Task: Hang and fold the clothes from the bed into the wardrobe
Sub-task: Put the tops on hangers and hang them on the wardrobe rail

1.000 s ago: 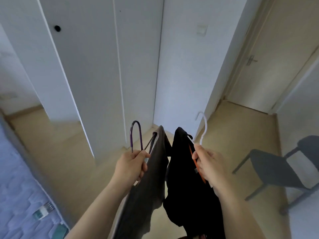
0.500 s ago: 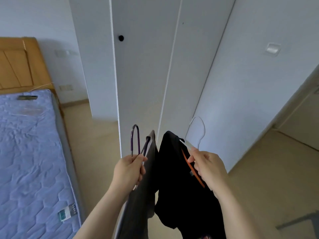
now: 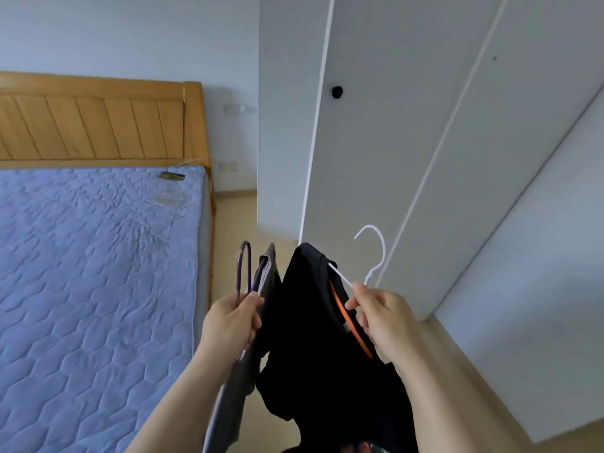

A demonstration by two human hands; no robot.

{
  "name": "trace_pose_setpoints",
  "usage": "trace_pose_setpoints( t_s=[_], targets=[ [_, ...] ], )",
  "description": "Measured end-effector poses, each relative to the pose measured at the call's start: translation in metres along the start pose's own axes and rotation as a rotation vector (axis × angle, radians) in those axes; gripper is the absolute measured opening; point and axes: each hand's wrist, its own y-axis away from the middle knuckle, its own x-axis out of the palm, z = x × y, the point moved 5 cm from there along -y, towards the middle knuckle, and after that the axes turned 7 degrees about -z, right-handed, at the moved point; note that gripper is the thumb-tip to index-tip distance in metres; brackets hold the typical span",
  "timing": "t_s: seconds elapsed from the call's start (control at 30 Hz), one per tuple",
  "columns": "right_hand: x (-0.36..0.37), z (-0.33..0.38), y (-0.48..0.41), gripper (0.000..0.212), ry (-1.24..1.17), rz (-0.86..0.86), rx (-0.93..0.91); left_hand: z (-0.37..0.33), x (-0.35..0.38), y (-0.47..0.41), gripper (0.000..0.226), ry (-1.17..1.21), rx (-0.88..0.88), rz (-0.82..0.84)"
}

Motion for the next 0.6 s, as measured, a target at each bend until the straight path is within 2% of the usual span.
trace_pose_setpoints(
  t_s=[0.3,0.47,0.6],
  targets=[
    [0.077,0.033,-0.109,0.044,-0.062,0.26,-0.063,-0.03,-0.014,-0.06,0.026,0.066,-0.011,-0.287],
    [0.132,0.046,-0.147,0.044,-0.036,0.362,-0.078,-0.035,-0.035,-0.098,0.029,0.136,-0.037,-0.365],
    [0.18,0.064,-0.181,0.044,-0.026,0.372,-0.06,-0.042,-0.059,-0.143,0.033,0.161,-0.043,-0.4]
  ],
)
